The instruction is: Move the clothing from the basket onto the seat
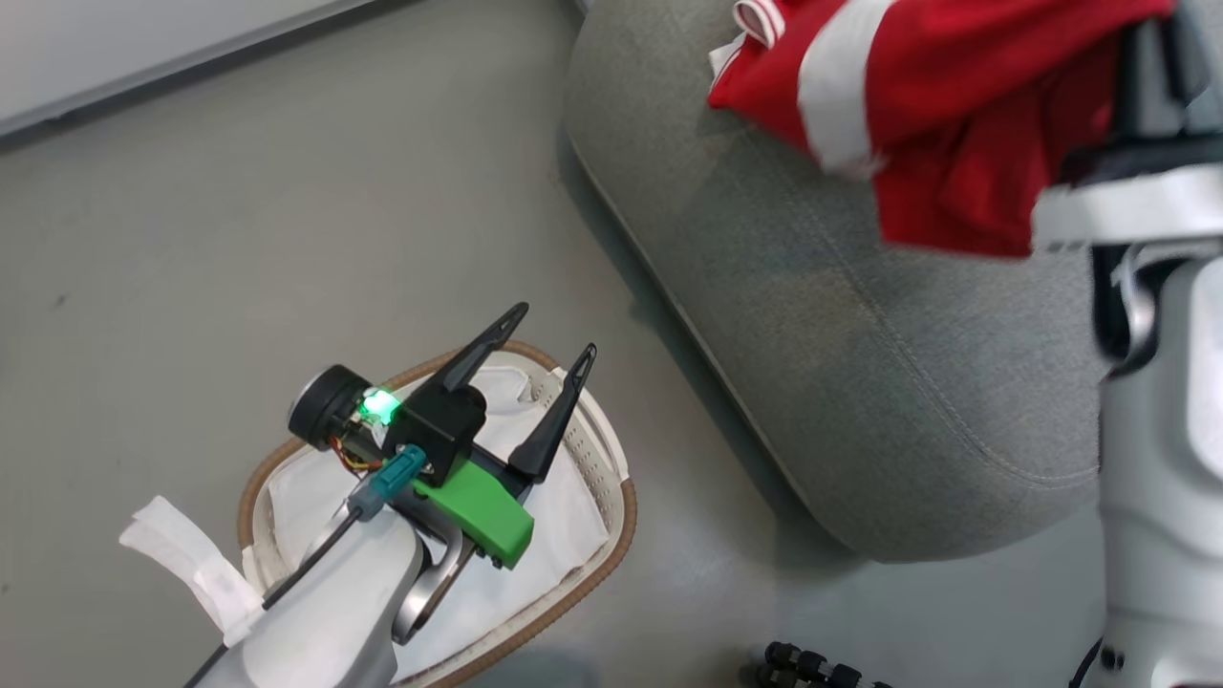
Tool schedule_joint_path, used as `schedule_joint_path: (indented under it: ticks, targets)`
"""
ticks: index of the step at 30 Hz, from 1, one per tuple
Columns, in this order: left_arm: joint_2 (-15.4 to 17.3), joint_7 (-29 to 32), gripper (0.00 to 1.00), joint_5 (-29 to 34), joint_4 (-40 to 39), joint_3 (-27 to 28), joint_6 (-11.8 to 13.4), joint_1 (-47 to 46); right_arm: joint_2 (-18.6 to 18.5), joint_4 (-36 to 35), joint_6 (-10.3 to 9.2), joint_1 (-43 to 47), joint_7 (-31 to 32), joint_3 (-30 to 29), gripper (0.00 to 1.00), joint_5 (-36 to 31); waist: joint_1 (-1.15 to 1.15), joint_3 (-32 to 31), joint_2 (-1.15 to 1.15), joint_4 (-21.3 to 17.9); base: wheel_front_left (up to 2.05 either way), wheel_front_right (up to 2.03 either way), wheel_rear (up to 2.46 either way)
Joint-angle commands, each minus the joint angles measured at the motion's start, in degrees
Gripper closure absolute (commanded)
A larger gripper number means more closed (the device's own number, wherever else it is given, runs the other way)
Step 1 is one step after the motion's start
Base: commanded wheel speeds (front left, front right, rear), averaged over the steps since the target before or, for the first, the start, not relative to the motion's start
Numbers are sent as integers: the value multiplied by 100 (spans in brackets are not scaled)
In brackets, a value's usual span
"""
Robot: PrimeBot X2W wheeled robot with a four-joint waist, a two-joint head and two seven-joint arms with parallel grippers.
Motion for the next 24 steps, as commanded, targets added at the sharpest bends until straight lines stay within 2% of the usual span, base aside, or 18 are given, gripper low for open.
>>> schedule_joint_path:
  ticks: [1, 8, 12, 18, 24]
  targets:
    - [85, 29, 0, 23, -72, 28, 24, -119, -21, 18, -8, -287, -13, -171, 100, -136, 0, 270, 62, 242, 0, 0, 0]
    - [338, 215, 0, 124, -460, 38, 85, -250, -654, 469, -8, -1654, -13, -940, 100, -485, 0, 783, 62, 678, 0, 0, 0]
    - [513, 344, 0, 200, -702, 83, 189, -274, -1013, 678, -8, -2093, -12, -1272, 100, -580, 0, 1069, 62, 851, 0, 0, 0]
    - [680, 506, 0, 292, -1053, 55, 268, -319, -1653, 1124, -8, -2208, -13, -1578, 100, -714, 0, 1414, 62, 1062, 0, 0, 0]
    - [752, 635, 0, 306, -1322, 44, 348, -335, -1861, 1525, -8, -1825, -13, -2046, 100, -806, 0, 1662, 62, 1175, 0, 0, 0]
